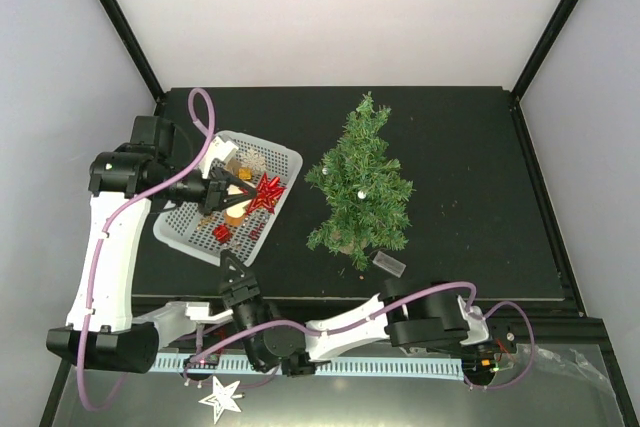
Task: Decorate the small christmas tree
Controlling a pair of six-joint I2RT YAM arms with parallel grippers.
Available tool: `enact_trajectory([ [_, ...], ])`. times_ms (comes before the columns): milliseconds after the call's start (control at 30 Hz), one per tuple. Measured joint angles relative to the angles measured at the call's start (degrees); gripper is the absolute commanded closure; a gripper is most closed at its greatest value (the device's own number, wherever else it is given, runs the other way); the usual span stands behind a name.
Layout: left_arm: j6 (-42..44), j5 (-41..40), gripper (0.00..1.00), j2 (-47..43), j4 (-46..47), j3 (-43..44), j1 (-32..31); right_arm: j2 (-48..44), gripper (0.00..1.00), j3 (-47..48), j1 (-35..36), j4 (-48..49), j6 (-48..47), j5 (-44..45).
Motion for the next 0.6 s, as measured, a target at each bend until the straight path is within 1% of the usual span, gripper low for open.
enact_trajectory([
  [133, -0.74, 0.68, 0.98, 0.0, 0.61, -0.63, -0.02, -0.28, 0.45, 0.0, -0.92, 0.02, -2.32, -0.44],
  [300, -1.79, 3.76, 0.99, 0.0, 0.96, -2.29, 0.0, -2.01, 0.45, -0.46, -2.62, 0.04, -4.17, -0.63],
  [600, -3.04, 6.6, 0.98, 0.0, 1.22, -5.14, 0.46, -5.75, 0.45, -1.6, -4.07, 0.15, -5.33, -0.63],
])
